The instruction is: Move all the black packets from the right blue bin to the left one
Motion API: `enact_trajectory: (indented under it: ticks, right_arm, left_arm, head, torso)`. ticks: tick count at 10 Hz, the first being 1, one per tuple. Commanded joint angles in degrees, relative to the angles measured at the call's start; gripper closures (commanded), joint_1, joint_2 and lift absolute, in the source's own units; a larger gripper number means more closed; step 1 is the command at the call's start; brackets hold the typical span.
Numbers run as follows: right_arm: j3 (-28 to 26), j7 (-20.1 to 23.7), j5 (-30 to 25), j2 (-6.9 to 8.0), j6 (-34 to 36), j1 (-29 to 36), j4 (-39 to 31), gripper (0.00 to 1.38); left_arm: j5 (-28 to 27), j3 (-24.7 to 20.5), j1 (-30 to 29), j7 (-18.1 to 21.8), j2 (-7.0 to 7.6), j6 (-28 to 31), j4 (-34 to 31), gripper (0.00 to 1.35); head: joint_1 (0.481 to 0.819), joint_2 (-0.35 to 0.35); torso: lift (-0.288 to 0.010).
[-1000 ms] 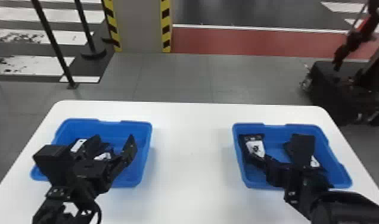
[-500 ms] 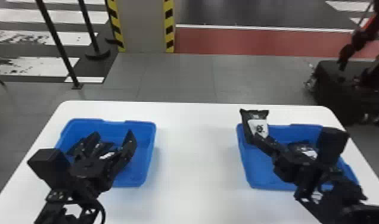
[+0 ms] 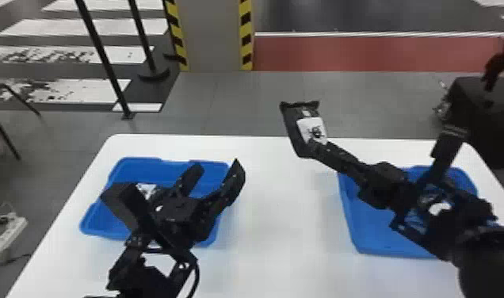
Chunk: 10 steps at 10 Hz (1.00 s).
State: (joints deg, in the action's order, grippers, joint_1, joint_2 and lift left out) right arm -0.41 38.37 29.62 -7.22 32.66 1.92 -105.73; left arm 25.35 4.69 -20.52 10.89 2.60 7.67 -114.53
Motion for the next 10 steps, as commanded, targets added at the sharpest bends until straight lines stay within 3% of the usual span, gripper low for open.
enact_trajectory:
  ticks: [1, 3, 6, 10]
  right_arm:
    - [1.29, 5.49, -1.24, 0.01, 2.35, -6.98, 9.89, 1.13]
    - [1.38, 11.11, -6.33, 0.36, 2.35, -12.47, 16.22, 1.13]
    - [7.09, 11.46, -3.96, 0.54, 3.05, -13.59, 17.77, 1.13]
    - [16.23, 11.46, 0.87, 0.89, 3.19, -15.28, 20.16, 1.13]
  left_arm:
    - [3.12, 0.67, 1.54, 1.59, 0.13, 1.74, 0.0, 0.2]
    - [5.93, 0.67, 2.52, 3.0, -0.22, 1.6, -0.15, 0.2]
    - [4.7, 0.67, 3.37, 3.0, 0.13, 3.71, -0.29, 0.2]
    - [4.26, 1.02, 5.05, 3.26, 0.04, 9.62, -0.29, 0.2]
  head:
    - [0.695, 0.059]
    - [0.695, 0.055]
    - [0.695, 0.061]
    - [0.695, 0.136]
  torso:
    - [-0.11]
    - [-0.11]
    - [-0.11]
    - [-0.11]
